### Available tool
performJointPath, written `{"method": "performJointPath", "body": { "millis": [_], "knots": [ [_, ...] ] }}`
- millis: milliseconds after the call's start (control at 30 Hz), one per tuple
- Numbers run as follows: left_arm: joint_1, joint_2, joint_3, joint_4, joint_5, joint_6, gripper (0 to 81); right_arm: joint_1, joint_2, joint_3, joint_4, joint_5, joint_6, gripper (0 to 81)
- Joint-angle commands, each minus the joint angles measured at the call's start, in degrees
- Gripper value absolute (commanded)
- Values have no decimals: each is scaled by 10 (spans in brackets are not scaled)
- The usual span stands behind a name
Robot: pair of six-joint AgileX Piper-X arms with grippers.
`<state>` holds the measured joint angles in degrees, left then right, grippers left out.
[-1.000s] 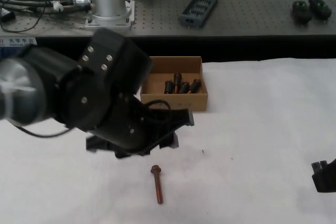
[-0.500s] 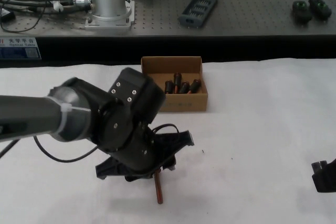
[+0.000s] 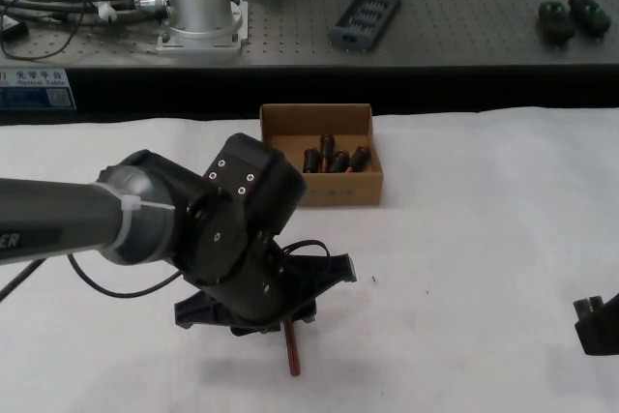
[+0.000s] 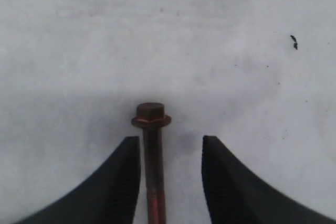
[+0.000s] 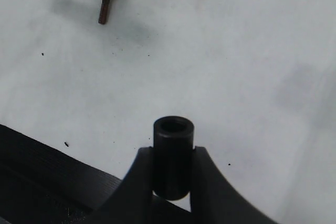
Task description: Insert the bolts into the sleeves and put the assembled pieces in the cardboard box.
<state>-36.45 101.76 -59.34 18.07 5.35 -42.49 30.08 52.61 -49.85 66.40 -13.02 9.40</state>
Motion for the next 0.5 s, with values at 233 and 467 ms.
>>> {"method": "performJointPath", "body": {
  "millis": [233,467],
  "knots": [
    [-2,27,1,0,4,13,284,1,-6,-1,1,-9,-7,29],
    [-2,34,1,3,1,-2,272,1,-6,-1,1,-9,-7,29]
  ]
}}
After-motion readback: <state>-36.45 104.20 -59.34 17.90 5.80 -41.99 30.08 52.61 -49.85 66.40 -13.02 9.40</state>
